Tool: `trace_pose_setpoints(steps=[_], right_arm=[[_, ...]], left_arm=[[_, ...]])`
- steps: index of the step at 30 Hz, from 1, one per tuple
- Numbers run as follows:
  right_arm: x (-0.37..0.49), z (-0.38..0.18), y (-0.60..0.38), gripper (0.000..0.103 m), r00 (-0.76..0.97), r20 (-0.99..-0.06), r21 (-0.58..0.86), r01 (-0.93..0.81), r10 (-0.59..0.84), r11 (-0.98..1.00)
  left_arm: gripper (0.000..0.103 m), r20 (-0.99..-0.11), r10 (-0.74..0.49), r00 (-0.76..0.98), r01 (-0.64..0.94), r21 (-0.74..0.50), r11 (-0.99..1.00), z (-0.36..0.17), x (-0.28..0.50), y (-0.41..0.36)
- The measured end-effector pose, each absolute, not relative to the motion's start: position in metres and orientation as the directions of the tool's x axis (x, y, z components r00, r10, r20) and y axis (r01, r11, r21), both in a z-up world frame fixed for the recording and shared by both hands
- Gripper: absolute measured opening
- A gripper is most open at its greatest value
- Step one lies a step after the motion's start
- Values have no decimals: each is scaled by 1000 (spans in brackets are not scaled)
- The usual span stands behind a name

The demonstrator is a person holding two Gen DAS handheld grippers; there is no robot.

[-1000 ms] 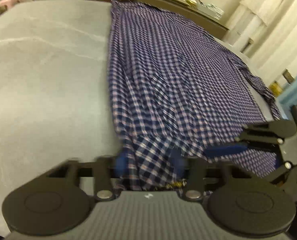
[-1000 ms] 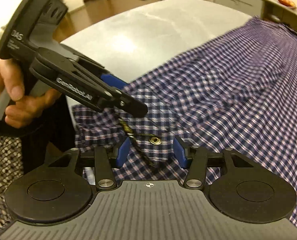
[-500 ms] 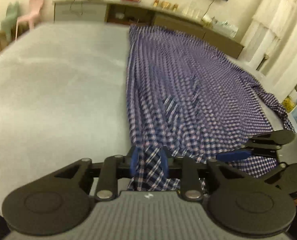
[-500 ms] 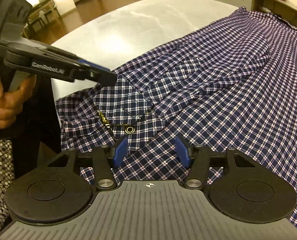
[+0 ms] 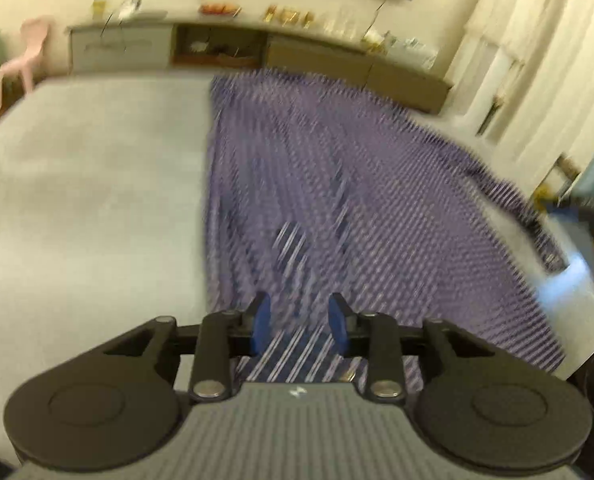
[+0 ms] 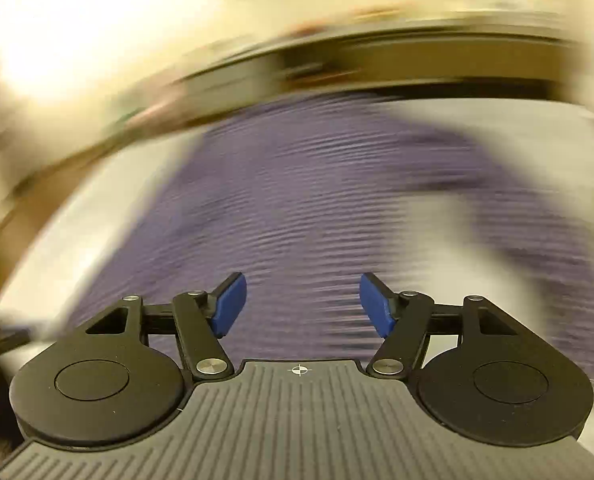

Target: Fold clothes

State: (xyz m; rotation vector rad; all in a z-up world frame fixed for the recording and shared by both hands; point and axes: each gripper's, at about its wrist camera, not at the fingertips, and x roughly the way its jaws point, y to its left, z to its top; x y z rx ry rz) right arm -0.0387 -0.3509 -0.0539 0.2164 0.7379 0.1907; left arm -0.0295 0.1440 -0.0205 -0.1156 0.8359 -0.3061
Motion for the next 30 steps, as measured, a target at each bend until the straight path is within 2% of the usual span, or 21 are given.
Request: trace_pose_setpoints(steps=[2,4,7,9,10,11,12,13,16,20,22,24,25,26,30], right_arm=[[-46,-66,-415,62,742,-668,238,146,53,960],[-51,-83,-452,61,698,-708,135,285,-109,949],[-49,-112,-472,59,600,-768,-1,350,-225,937],[-48,-121,-475,55,589,-778,-13,332,-218,943],[-48,-123,-476,39,594,-779,-5,314,-201,949],[-47,-121,-477,16,601,-780,17,301,-176,954],[-49,-117,-479,1,618,-772,52,299,-152,953],[-51,-112,-480,0,634,-762,87,296,-128,951],[-60,-95,-485,0,701,-713,216,269,-37,939],[-71,-71,-477,0,784,-616,346,185,74,920],[-69,-69,-478,0,783,-620,325,206,43,923],[-63,-80,-484,16,743,-668,250,267,-34,931],[-59,-87,-488,35,719,-692,217,289,-63,932],[-56,-95,-491,50,694,-714,183,311,-91,933],[-46,-116,-498,52,691,-722,204,253,-30,946]], left_arm=[[37,-681,-353,642,276,-224,935,1,-22,125],[41,-660,-416,626,358,-231,905,19,-15,96],[47,-650,-503,570,509,-201,837,34,-7,36],[49,-651,-549,524,605,-169,778,39,-4,-9],[50,-656,-564,502,649,-146,747,39,-5,-31],[54,-660,-578,479,690,-124,713,38,-7,-53],[56,-666,-591,455,730,-101,676,38,-8,-75],[59,-664,-591,458,758,-55,650,34,-13,-90],[67,-657,-585,477,825,106,554,24,-28,-140],[68,-673,-575,465,852,164,497,-1,-22,-204],[68,-688,-569,450,860,163,483,-12,-18,-225],[68,-698,-566,438,866,161,473,-21,-10,-243],[68,-700,-566,435,868,159,470,-23,-8,-248],[68,-702,-567,432,870,157,468,-25,-7,-252],[68,-705,-570,422,877,158,453,-34,-3,-268]])
